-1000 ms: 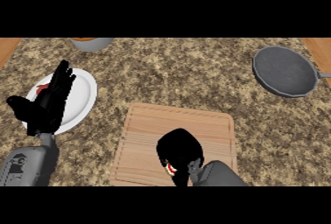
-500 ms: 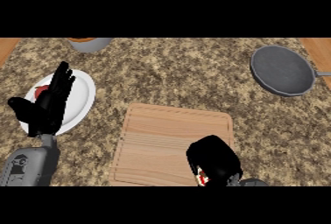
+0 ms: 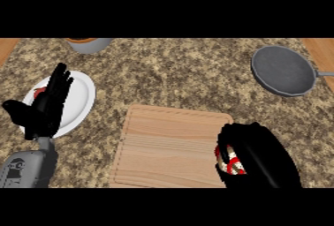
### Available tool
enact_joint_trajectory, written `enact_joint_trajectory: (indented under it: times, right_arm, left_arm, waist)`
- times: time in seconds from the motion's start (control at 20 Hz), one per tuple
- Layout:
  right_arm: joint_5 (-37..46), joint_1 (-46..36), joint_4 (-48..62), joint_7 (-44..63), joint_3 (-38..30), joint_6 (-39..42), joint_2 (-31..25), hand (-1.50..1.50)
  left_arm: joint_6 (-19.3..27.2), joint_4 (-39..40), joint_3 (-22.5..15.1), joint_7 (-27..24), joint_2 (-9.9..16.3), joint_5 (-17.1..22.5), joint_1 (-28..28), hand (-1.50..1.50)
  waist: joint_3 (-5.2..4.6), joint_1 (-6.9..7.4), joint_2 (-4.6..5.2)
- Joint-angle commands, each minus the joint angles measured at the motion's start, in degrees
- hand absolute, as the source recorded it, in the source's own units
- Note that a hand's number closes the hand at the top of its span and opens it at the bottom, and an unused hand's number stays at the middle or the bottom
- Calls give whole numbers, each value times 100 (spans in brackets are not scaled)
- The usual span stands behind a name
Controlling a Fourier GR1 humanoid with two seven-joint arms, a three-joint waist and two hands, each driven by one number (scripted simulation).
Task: Pick the cupcake from the cutting board and place it in the pan
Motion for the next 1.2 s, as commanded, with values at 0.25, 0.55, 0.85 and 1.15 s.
enact_joint_trajectory:
  times: [0.25, 0.55, 0.85, 1.15]
  right_arm:
    - [-997, -728, -213, 57, -1881, -89, 195, 150]
    - [-2314, -1388, 871, -138, -3289, -235, 326, 150]
    - [-1855, -2192, 3544, -1872, -4042, -962, -689, 150]
    - [-1270, -2936, 5663, -3003, -4311, -1955, -1330, 150]
  left_arm:
    - [-13, 95, -11, 86, -35, -32, -160, 0]
    - [-5, -143, -165, -9, -144, -123, 127, 0]
    - [-51, 96, -159, -263, -227, -99, -14, 0]
    - [-148, -138, -154, 137, -64, -66, -191, 0]
  waist:
    - [-3, 103, 37]
    - [0, 145, 37]
    - [3, 227, 84]
    - [11, 354, 120]
